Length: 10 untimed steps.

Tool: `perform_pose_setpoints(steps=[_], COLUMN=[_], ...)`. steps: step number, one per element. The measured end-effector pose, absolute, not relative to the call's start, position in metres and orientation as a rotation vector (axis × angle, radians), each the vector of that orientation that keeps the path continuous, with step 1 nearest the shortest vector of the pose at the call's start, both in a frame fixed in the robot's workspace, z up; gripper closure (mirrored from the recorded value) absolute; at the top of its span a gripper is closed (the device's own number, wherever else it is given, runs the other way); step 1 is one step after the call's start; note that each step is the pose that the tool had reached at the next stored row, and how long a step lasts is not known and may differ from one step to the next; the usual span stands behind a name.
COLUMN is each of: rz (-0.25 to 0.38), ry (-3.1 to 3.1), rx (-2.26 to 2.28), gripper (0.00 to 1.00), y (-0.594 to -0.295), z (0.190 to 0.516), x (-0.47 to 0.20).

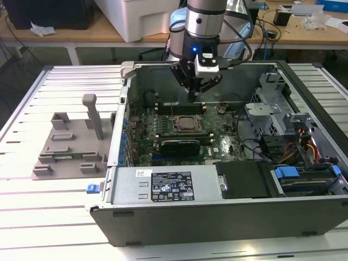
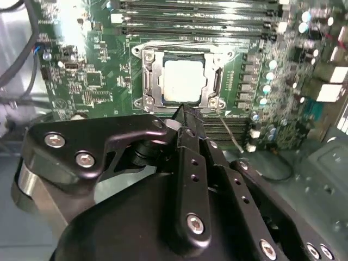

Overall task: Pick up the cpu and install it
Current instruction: 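Install the first cpu locking lever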

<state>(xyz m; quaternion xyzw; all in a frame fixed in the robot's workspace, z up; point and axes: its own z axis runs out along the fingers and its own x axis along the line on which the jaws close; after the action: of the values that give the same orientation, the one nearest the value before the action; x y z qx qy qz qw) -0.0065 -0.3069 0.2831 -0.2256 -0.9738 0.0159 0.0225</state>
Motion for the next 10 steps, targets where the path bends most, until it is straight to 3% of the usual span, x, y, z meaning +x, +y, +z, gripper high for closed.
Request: perform_pose_setpoints(steps=[4, 10], rz=[0.045, -0.039], ry=[-3.055, -3.075], rx=[-0.513, -0.295], gripper=[0.89, 0.89], y=[-0.3069, -0.3068], z=[0.2830, 0.2825], x=[-0.0065, -0.0066])
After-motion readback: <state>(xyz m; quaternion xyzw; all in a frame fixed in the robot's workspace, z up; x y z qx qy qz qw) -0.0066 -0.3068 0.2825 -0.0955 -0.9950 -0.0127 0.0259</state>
